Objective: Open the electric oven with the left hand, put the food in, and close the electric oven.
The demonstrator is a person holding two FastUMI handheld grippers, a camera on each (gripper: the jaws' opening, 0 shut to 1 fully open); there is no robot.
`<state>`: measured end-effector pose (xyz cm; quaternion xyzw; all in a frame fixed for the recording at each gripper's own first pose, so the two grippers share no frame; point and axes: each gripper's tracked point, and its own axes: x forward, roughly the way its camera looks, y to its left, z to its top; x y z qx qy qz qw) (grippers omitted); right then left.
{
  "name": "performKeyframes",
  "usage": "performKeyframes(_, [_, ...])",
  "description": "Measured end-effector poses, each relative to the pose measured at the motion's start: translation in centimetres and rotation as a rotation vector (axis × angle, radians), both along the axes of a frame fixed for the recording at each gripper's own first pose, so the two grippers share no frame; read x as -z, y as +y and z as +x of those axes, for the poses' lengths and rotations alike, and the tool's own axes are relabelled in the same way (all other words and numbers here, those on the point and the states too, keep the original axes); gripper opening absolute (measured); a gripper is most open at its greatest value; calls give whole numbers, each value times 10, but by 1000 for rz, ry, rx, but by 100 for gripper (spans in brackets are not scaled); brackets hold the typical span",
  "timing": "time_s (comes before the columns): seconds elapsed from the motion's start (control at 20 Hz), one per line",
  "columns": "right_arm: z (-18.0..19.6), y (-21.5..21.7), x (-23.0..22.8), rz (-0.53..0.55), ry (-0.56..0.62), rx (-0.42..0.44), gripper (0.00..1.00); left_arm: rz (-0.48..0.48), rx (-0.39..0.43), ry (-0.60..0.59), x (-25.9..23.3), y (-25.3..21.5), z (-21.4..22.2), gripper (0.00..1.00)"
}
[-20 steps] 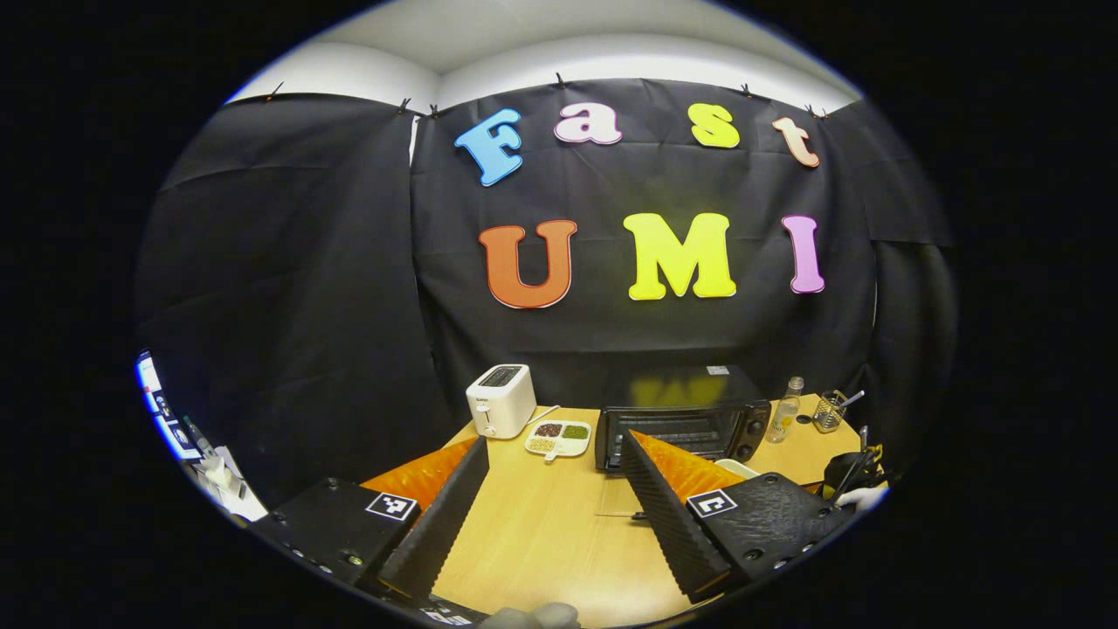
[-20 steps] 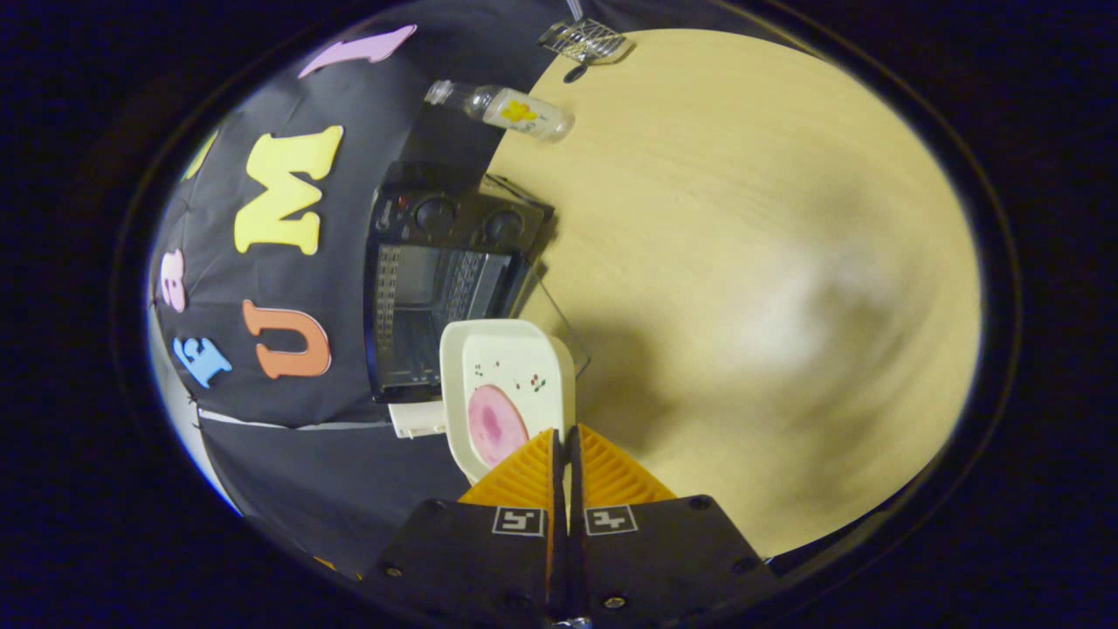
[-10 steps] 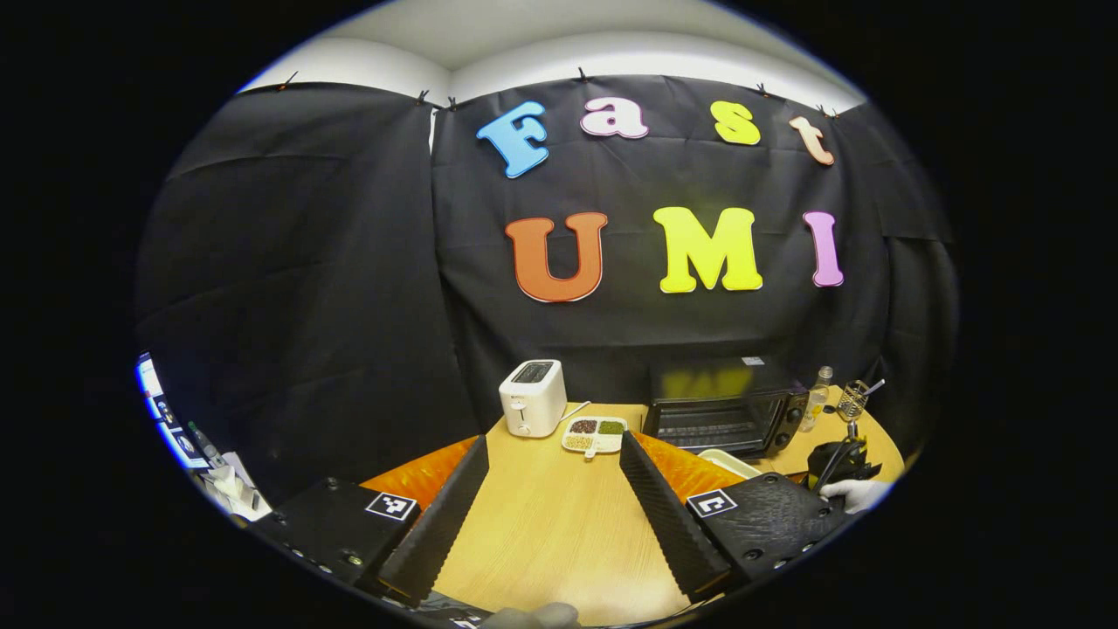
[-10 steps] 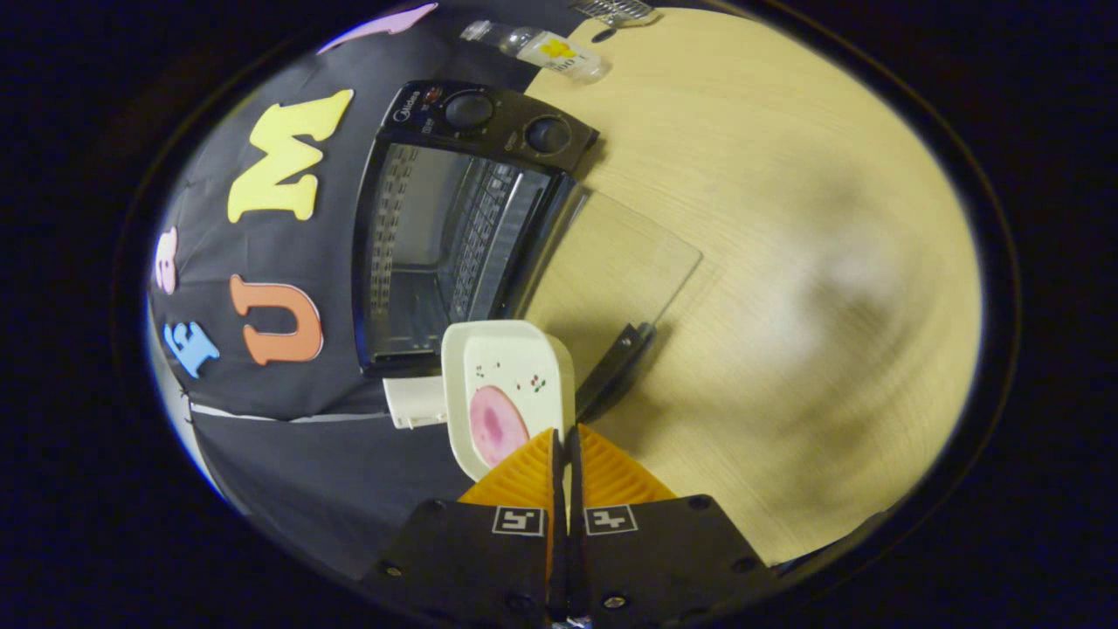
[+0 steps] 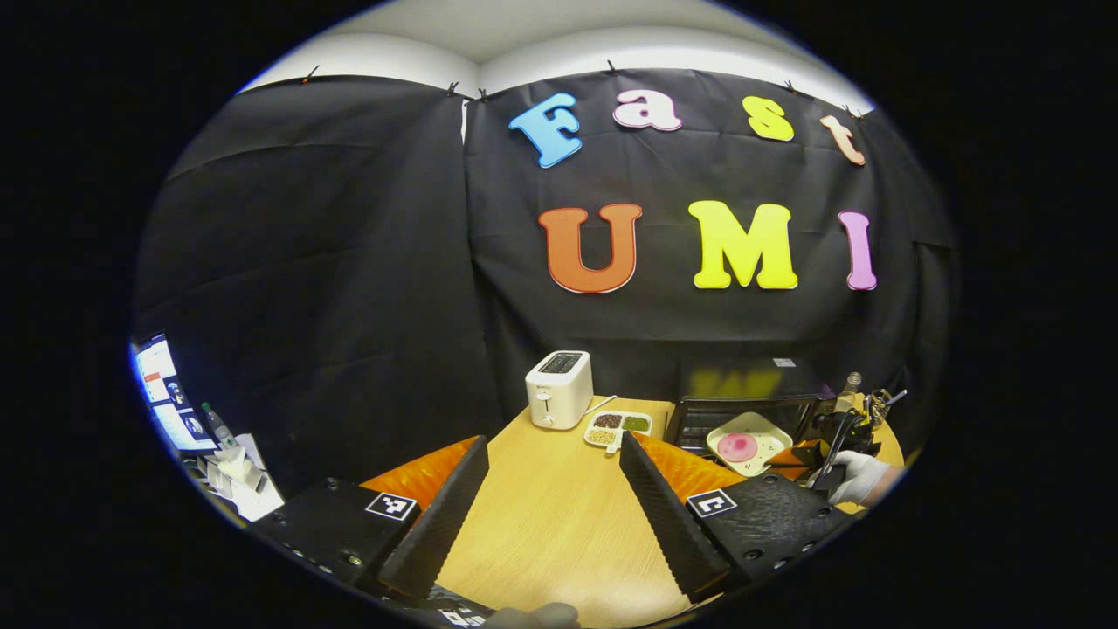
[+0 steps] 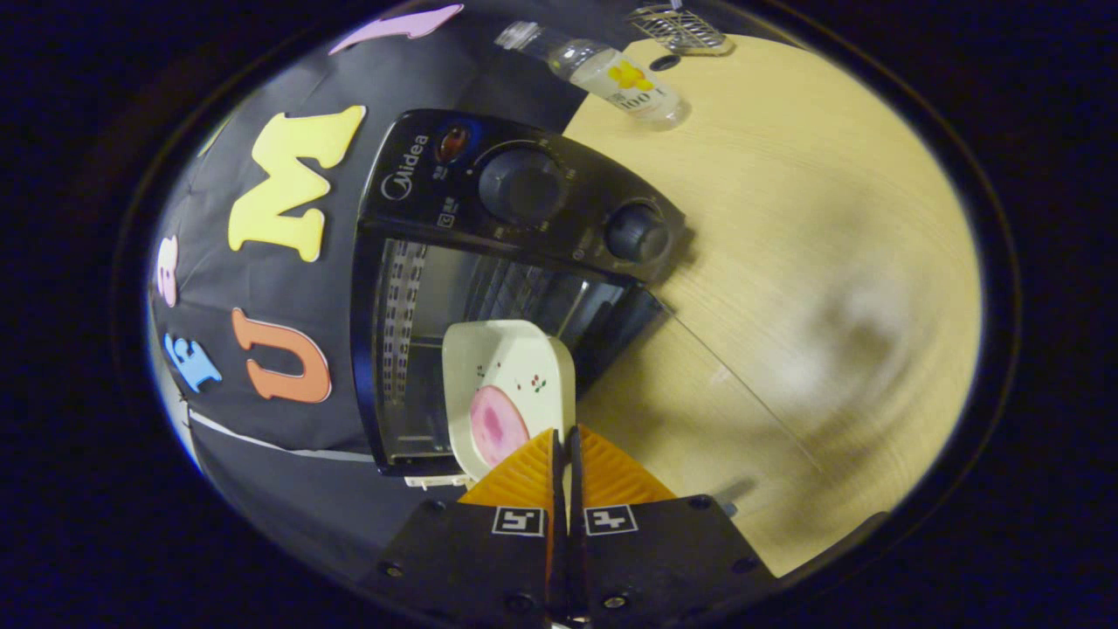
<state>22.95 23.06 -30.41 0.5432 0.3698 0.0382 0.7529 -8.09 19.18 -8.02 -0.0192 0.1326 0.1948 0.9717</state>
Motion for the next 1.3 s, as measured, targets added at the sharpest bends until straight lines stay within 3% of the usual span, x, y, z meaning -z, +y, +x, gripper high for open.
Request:
performKeyframes(0.4, [55,-1,-6,19,-137,17,7,-3,-69,49,12,-5,-1,97])
performKeyframes(0.6, [58,-9,-17,87,-192,37,26,-8,-62,45,12,-9,2,96])
performKeyframes(0.65, [58,-11,-18,74,-200,31,42,-10,-55,42,11,-12,3,96])
performKeyframes(0.9, [37,-24,-36,6,-239,1,67,-3,-17,21,7,-18,5,96])
performKeyframes(0.95, [32,-26,-39,-22,-254,-11,67,-6,-7,16,8,-19,5,97])
performKeyframes(1.0, [23,-28,-48,-51,-279,-25,78,-8,4,10,7,-21,6,96])
performKeyframes(1.15, [-2,-38,-69,-165,-355,-70,94,-19,49,-11,5,-27,7,96])
performKeyframes(1.3, [-32,-53,-99,-347,-459,-105,95,-39,103,-40,5,-37,9,96])
